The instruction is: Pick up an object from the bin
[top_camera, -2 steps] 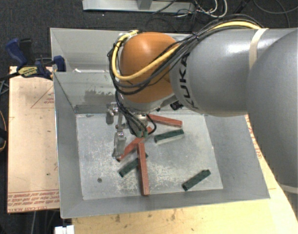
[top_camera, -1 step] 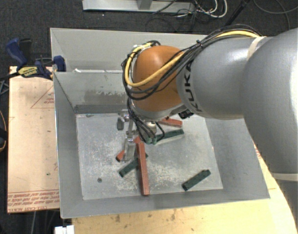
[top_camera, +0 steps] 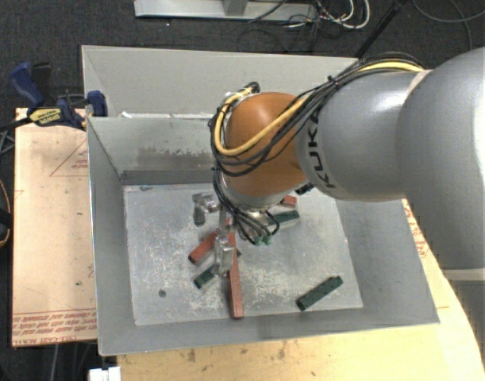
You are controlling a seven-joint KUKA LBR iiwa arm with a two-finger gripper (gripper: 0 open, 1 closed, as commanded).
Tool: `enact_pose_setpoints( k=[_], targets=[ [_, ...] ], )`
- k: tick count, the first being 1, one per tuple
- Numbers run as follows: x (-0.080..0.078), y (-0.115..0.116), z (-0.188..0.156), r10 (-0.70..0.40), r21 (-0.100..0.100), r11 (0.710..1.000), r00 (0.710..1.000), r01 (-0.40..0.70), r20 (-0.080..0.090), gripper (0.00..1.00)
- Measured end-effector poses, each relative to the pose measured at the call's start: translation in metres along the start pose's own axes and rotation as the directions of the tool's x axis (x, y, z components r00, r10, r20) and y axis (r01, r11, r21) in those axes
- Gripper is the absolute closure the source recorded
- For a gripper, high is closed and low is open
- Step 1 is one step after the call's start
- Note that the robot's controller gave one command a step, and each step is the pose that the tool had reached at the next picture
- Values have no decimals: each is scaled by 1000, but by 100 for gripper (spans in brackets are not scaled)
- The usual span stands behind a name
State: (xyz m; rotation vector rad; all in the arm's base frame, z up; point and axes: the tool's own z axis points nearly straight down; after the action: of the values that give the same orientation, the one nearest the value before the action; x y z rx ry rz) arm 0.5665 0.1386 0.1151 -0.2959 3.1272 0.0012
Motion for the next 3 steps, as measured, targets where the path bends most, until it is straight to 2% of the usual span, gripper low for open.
enact_pose_setpoints(
  k=[1,2,3],
  targets=[
    [50,4,43,-229,-2,973,973,229,2,100],
    [50,4,45,-229,-1,973,973,229,1,0],
    [51,3,45,-228,-1,974,974,228,1,100]
  ],
)
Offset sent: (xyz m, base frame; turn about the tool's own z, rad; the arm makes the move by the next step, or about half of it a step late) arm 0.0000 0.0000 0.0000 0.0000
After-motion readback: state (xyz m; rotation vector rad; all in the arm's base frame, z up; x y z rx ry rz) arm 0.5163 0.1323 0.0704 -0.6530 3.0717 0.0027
